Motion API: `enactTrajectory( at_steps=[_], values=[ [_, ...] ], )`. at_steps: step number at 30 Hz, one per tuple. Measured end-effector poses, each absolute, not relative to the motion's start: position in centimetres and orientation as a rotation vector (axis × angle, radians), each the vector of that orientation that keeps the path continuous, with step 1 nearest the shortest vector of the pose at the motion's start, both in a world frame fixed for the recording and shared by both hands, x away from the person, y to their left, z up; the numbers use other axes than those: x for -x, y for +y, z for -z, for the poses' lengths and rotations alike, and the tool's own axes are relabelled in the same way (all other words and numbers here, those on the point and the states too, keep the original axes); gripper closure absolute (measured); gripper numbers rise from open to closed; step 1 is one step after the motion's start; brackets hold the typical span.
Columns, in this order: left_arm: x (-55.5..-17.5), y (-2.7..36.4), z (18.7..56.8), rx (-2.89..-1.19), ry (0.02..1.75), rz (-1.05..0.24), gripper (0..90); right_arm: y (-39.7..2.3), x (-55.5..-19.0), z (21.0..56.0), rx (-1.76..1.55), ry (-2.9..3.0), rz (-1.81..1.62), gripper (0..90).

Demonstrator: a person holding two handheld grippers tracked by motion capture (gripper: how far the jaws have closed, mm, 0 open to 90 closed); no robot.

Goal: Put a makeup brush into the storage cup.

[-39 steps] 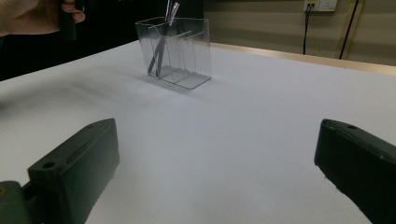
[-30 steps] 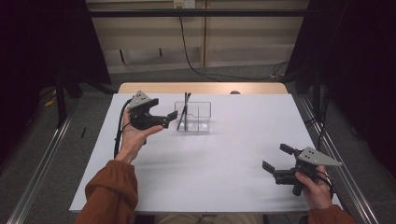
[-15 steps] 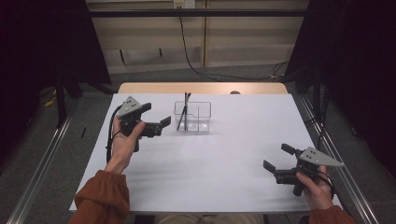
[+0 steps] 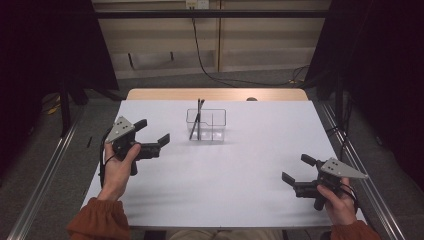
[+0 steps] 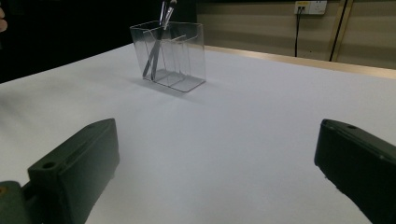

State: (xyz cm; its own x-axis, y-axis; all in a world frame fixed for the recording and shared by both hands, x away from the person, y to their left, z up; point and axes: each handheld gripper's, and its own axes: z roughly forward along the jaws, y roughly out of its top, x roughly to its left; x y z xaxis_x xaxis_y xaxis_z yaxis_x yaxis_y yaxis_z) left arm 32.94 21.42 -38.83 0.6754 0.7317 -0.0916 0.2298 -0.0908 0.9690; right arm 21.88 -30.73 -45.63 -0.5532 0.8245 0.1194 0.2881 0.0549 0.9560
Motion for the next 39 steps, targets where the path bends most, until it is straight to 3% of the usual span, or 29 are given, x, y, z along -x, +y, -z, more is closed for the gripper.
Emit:
enactTrajectory(
  at_steps=[22, 39],
  values=[
    [-28.1, 25.7, 41.1, -1.651, 0.839, -0.526, 1.9, -30.9, -21.6, 45.6, -1.11, 1.872, -1.514, 0.0],
    [-25.6, 26.6, 43.1, -1.642, 0.841, -0.528, 1.9, -31.1, -21.3, 45.7, -1.118, 1.868, -1.507, 0.0]
  ],
)
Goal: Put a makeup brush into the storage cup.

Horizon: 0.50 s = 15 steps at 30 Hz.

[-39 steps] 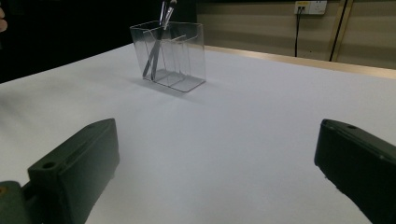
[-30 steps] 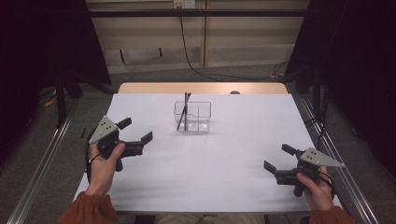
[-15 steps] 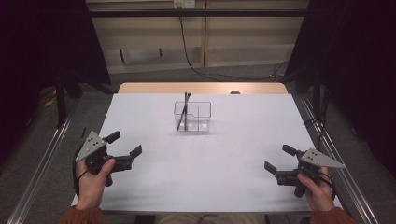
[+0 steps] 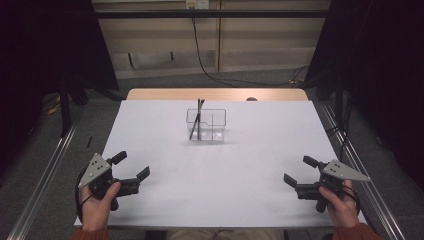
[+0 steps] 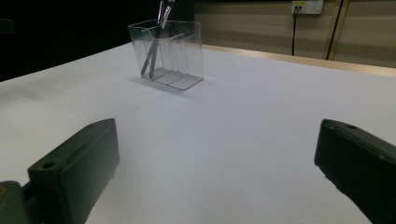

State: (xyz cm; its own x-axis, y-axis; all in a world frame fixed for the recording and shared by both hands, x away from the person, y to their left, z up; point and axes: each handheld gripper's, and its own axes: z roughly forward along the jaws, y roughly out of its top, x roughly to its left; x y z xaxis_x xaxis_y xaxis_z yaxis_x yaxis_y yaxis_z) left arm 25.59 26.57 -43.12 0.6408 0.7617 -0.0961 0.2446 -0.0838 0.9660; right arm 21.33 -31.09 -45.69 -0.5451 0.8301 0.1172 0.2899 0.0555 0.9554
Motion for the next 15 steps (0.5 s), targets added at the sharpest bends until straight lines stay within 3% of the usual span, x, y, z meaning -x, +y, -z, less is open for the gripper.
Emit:
enactTrajectory(
  at_steps=[15],
  values=[
    [-24.81, 26.57, 43.96, -1.679, 0.839, -0.531, 2.9, -31.41, -21.09, 45.57, -1.108, 1.855, -1.513, 0.0]
  ],
)
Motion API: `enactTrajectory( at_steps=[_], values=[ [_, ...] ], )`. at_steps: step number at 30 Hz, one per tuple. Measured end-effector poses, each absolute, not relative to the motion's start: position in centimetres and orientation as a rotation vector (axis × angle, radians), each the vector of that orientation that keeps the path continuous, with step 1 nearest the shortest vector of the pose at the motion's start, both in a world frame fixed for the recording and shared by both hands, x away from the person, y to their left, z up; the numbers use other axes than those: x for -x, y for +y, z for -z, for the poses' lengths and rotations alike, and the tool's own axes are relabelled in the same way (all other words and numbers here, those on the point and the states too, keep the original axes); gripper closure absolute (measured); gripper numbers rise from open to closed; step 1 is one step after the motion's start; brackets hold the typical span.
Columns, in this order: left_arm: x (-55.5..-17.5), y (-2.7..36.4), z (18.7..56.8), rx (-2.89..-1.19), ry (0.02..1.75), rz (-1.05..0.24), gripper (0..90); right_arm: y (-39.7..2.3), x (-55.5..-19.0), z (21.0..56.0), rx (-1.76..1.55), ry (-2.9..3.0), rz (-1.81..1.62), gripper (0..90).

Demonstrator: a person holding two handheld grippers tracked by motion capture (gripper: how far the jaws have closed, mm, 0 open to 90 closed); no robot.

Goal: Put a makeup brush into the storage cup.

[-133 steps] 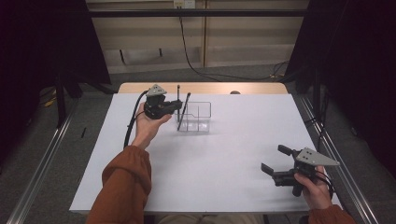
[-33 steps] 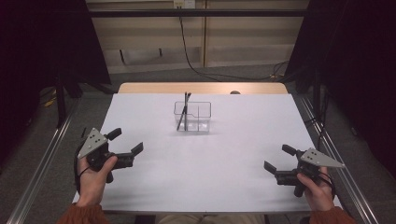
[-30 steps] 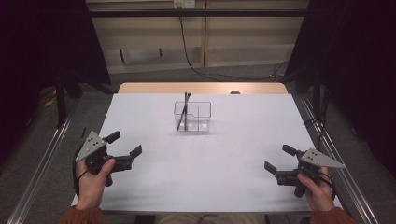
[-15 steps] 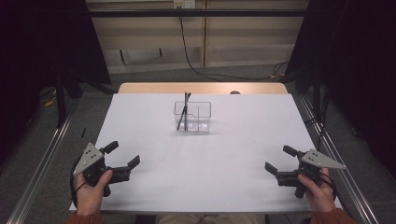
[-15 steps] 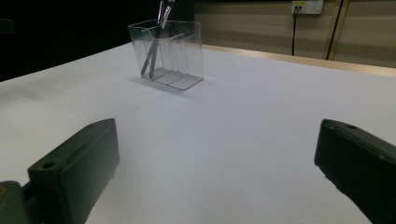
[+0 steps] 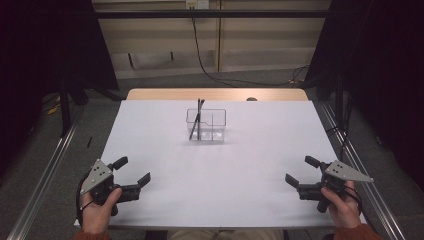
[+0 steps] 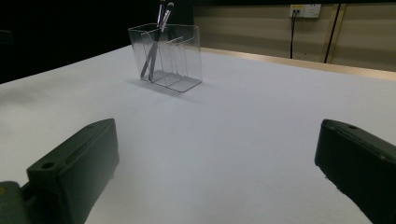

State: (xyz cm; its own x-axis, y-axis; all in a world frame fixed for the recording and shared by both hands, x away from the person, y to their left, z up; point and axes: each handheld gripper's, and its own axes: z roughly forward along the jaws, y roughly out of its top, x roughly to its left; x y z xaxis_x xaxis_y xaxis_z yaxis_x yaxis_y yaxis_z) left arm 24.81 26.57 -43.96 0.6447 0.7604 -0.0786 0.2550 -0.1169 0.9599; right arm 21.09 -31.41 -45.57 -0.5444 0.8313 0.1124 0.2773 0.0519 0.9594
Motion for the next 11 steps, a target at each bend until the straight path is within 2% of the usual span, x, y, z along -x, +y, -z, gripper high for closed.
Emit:
enactTrajectory(
  at_steps=[11],
  values=[
    [-24.94, 26.63, 44.03, -1.694, 0.848, -0.54, 2.9, -31.46, -21.12, 45.6, -1.108, 1.858, -1.509, 0.0]
  ],
)
